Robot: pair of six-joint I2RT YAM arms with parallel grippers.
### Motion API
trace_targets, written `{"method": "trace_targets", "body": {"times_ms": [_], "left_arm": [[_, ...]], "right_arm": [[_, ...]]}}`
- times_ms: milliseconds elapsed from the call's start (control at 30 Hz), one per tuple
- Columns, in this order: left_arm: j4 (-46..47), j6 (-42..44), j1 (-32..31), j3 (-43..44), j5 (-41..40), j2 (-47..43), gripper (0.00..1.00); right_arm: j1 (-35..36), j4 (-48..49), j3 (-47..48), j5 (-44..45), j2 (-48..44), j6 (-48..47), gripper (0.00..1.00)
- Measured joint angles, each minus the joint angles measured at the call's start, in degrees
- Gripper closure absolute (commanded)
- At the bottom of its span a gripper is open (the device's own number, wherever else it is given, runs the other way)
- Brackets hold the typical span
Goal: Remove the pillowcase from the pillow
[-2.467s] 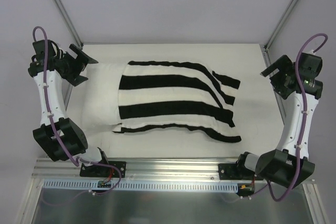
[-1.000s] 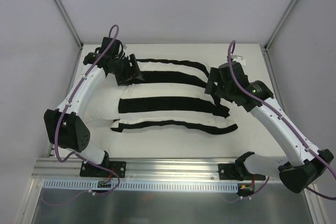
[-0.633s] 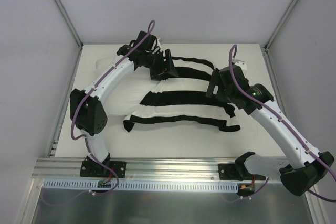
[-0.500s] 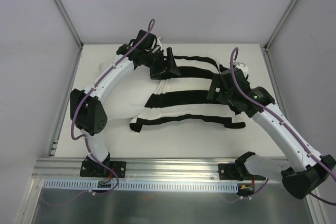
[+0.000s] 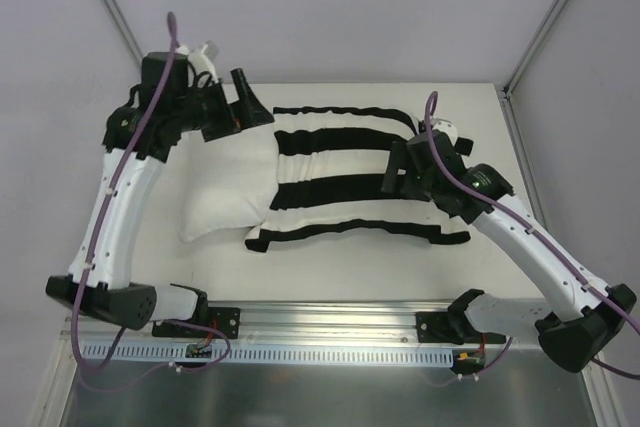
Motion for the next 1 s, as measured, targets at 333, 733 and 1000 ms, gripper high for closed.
{"method": "trace_targets", "body": {"times_ms": [333, 733, 1000], "left_arm": [[-8.8, 1.2, 6.8, -29.3, -25.2, -22.5, 0.01], [-6.6, -3.9, 7.1, -46.2, -36.1, -26.8, 0.01], [4.3, -1.9, 7.5, -51.1, -19.7, -20.4, 0.92]], "right_arm": [[18.1, 2.0, 11.7, 2.4, 14.3, 2.2, 0.01], [29.6, -2.2, 35.1, 7.4, 37.4, 4.2, 0.01], [29.7, -7.4, 43.6, 13.7, 46.0, 8.0, 0.03]]}}
